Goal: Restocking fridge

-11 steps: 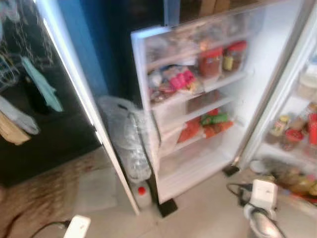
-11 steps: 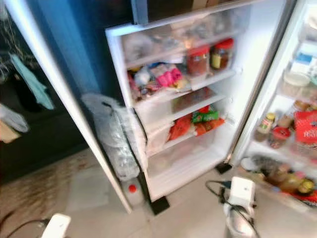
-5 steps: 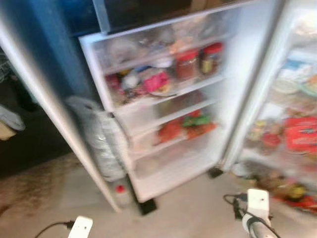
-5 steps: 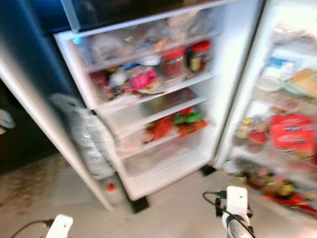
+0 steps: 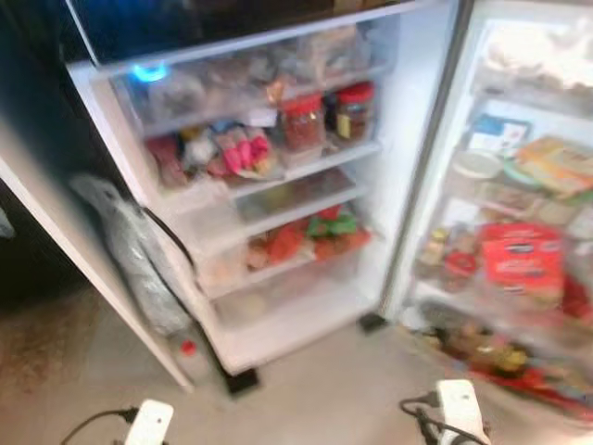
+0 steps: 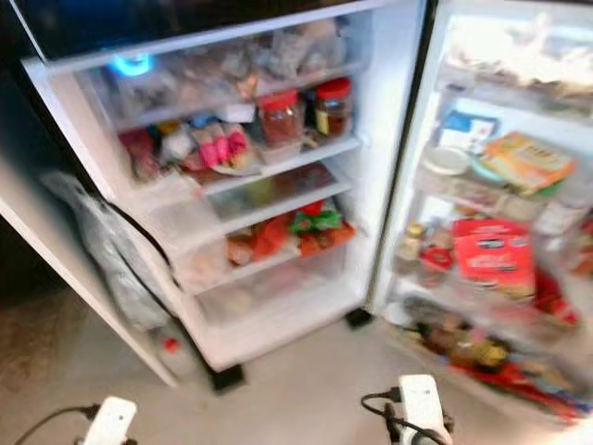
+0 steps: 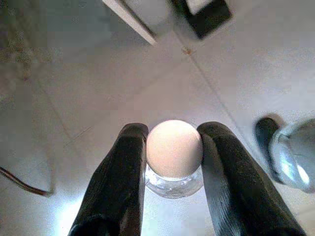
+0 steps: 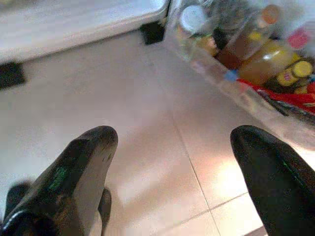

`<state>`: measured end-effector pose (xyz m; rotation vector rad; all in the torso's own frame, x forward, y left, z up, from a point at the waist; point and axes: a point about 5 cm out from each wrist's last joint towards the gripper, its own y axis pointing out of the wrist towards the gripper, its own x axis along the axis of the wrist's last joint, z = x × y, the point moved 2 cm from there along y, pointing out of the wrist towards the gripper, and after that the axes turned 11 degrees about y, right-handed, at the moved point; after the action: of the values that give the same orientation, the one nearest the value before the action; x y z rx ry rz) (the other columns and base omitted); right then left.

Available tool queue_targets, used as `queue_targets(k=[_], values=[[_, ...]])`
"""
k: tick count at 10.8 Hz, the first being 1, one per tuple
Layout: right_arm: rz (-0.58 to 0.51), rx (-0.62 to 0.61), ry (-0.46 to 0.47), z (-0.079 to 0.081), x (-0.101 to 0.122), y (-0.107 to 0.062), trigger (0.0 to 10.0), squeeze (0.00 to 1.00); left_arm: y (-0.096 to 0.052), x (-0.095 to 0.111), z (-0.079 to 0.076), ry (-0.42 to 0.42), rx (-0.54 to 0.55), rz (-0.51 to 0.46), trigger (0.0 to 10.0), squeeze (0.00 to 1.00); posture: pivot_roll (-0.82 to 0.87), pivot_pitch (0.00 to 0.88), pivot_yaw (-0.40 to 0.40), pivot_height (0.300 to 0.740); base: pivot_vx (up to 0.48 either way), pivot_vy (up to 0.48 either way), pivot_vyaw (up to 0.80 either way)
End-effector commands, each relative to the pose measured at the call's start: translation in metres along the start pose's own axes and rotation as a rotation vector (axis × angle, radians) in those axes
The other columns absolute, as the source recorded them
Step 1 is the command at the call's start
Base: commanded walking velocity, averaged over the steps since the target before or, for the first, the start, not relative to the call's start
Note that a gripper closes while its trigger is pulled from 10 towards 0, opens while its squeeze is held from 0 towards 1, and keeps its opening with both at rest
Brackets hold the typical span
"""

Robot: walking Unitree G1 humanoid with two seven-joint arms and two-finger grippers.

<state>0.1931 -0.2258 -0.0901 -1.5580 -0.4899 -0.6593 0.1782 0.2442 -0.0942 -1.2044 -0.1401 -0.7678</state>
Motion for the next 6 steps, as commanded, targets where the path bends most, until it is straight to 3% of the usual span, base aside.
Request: queue_targets(k=[1, 6], values=[[0.038, 0.034, -0.01, 0.008, -0.008, 0.0, 10.0, 0.0, -0.001, -0.006, 0.006, -0.01, 0.022, 0.019, 10.0, 0.0, -0.1, 0.0, 0.075, 0.74, 0.0, 0.0, 0.0], [0.118, 0.044, -0.008, 0.018, -0.023, -0.002, 10.0, 0.0, -0.003, 0.007, 0.009, -0.108, 0.083, -0.118, 10.0, 0.0, -0.08, 0.0, 0.063, 0.74, 0.0, 0.0, 0.0]])
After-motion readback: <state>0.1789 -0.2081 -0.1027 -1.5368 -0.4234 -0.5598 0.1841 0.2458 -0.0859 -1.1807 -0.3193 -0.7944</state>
